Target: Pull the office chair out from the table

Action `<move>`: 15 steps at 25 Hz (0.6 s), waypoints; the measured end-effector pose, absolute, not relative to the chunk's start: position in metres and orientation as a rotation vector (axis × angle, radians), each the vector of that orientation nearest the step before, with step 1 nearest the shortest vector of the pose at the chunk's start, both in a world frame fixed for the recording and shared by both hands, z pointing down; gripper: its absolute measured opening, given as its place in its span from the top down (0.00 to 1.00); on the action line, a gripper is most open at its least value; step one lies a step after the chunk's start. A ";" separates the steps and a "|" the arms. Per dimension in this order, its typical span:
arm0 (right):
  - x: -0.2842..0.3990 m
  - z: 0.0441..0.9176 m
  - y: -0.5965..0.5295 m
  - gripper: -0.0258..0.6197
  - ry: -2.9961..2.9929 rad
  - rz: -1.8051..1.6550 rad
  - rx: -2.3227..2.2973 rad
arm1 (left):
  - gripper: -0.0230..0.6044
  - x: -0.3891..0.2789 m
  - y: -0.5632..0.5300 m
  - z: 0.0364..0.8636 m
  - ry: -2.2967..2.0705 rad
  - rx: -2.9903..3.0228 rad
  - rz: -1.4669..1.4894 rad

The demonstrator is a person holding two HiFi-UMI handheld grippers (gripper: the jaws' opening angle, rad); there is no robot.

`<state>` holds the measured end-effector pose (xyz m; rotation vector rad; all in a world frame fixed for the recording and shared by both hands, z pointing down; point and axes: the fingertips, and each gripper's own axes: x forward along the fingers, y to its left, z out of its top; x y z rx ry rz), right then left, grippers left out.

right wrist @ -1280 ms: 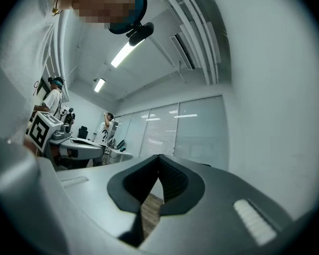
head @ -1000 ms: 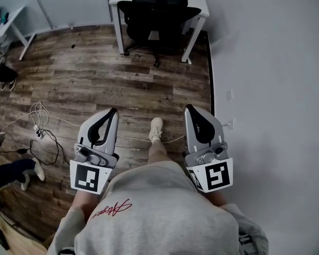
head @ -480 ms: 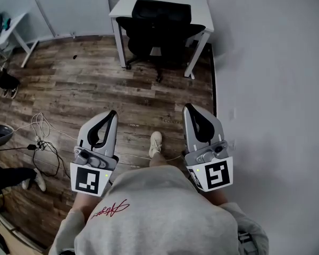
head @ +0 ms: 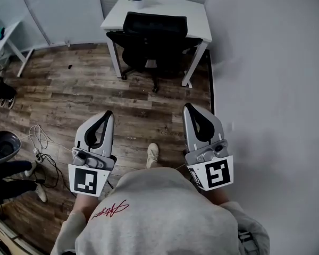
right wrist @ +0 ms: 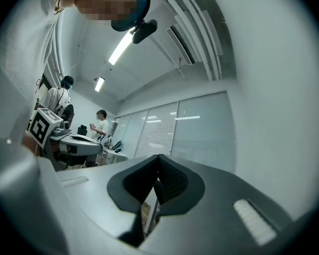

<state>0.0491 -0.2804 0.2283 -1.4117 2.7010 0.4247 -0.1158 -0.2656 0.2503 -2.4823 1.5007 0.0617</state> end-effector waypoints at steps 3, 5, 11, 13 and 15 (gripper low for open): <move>0.052 0.226 -0.313 0.96 2.711 0.414 -1.413 | 0.97 -0.115 -0.298 0.246 1.513 -2.483 0.063; 0.055 0.226 -0.332 0.96 2.719 0.406 -1.410 | 0.97 -0.112 -0.316 0.246 1.518 -2.488 0.057; 0.065 0.220 -0.388 0.96 2.720 0.397 -1.404 | 0.97 -0.101 -0.371 0.241 1.518 -2.494 0.049; 0.068 0.220 -0.405 0.96 2.724 0.393 -1.407 | 0.97 -0.097 -0.388 0.240 1.514 -2.495 0.043; 0.071 0.221 -0.422 0.96 2.724 0.390 -1.407 | 0.97 -0.095 -0.404 0.241 1.514 -2.493 0.040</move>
